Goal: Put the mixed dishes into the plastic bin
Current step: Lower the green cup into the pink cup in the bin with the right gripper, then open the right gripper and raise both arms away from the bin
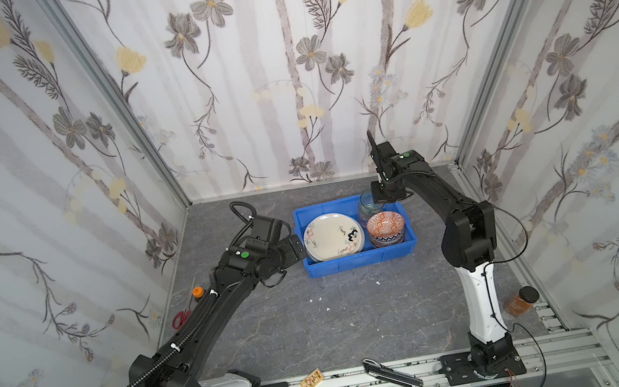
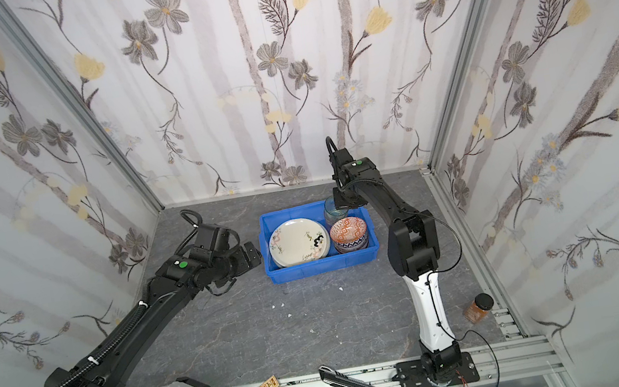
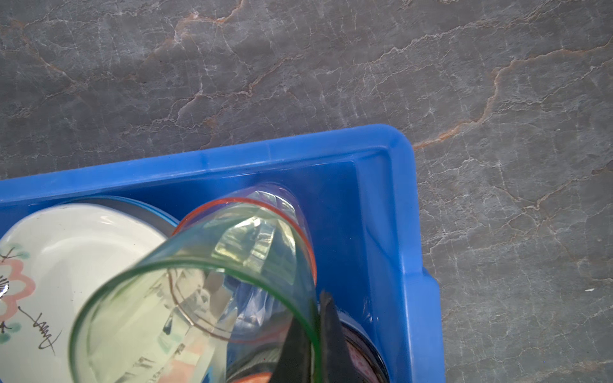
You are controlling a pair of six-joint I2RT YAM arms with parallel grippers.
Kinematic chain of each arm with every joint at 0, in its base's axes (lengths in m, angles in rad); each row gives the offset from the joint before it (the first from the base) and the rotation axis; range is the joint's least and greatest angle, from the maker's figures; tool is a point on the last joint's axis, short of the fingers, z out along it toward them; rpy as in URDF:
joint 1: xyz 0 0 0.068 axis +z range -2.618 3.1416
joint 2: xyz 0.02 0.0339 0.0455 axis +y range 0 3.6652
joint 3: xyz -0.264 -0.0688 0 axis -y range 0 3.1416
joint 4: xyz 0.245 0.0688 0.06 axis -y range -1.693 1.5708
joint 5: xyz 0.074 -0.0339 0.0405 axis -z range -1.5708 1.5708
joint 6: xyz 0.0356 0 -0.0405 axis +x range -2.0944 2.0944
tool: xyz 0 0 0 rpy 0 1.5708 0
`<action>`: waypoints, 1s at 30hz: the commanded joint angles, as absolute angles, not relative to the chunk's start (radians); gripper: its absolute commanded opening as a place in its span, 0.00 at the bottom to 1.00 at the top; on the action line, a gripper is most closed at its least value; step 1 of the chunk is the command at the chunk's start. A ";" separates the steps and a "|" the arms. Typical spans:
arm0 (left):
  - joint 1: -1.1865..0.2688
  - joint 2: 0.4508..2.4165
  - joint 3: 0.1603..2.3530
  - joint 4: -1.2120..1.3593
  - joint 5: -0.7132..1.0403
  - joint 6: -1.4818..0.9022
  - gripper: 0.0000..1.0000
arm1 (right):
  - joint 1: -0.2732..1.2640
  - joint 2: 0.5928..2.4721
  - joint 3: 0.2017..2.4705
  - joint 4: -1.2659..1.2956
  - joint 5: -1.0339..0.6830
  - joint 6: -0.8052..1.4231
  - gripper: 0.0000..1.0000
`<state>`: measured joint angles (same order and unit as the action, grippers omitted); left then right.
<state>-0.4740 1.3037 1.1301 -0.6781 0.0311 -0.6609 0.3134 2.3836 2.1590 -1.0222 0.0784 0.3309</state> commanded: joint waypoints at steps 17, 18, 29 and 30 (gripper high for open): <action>-0.472 1.289 1.118 -0.669 0.035 -0.669 1.00 | 0.314 2.372 2.102 -0.974 0.114 0.331 0.13; -0.472 1.287 1.118 -0.669 0.034 -0.669 1.00 | 0.314 2.369 2.102 -0.972 0.114 0.331 0.15; -0.473 1.292 1.121 -0.670 0.035 -0.669 1.00 | 0.313 2.331 2.112 -0.957 0.112 0.333 0.26; -0.472 1.293 1.122 -0.669 0.037 -0.669 1.00 | 0.313 2.327 2.114 -0.957 0.112 0.334 0.27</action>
<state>-0.4740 1.2949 1.1198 -0.6781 0.0452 -0.6617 0.3130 2.3436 2.1033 -0.9821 0.1040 0.3305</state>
